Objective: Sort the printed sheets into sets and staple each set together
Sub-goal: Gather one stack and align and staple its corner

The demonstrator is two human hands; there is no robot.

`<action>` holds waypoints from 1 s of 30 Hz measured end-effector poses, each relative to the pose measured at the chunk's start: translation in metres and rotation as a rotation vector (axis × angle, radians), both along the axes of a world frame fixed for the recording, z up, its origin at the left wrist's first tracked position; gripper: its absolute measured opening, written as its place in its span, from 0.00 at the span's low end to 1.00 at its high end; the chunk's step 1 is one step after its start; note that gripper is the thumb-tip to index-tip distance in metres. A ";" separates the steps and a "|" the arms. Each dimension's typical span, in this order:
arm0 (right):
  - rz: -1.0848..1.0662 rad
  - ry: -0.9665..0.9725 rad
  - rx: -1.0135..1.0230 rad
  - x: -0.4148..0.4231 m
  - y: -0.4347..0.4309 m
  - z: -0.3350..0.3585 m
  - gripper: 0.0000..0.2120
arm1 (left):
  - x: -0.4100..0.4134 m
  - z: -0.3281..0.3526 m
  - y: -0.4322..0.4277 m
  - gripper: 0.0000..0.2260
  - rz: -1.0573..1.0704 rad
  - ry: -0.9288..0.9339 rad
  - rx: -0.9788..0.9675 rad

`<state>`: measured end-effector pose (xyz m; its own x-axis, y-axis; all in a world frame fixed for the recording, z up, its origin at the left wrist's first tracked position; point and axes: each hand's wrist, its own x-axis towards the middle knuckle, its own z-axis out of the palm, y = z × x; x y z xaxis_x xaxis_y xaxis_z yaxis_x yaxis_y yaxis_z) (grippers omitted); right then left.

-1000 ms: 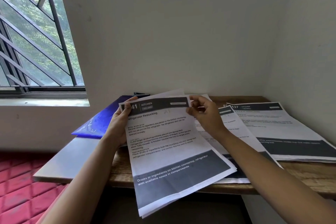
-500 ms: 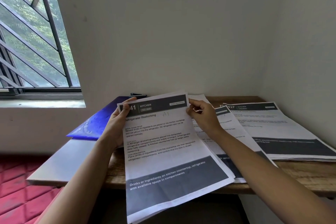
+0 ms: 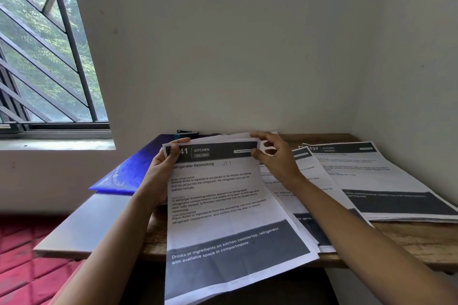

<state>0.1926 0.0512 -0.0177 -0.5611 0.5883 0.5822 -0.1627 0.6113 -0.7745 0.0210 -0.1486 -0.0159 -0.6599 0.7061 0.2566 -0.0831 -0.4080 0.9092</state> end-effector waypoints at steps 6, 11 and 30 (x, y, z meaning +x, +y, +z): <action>-0.027 0.084 0.126 0.004 -0.002 0.002 0.13 | 0.000 0.000 -0.002 0.17 -0.006 0.043 0.018; -0.083 -0.002 0.352 0.008 -0.001 0.006 0.11 | 0.001 -0.001 0.000 0.10 0.030 0.051 0.018; 0.139 -0.127 0.654 0.016 -0.003 0.012 0.04 | -0.002 -0.001 -0.002 0.10 0.094 0.050 0.039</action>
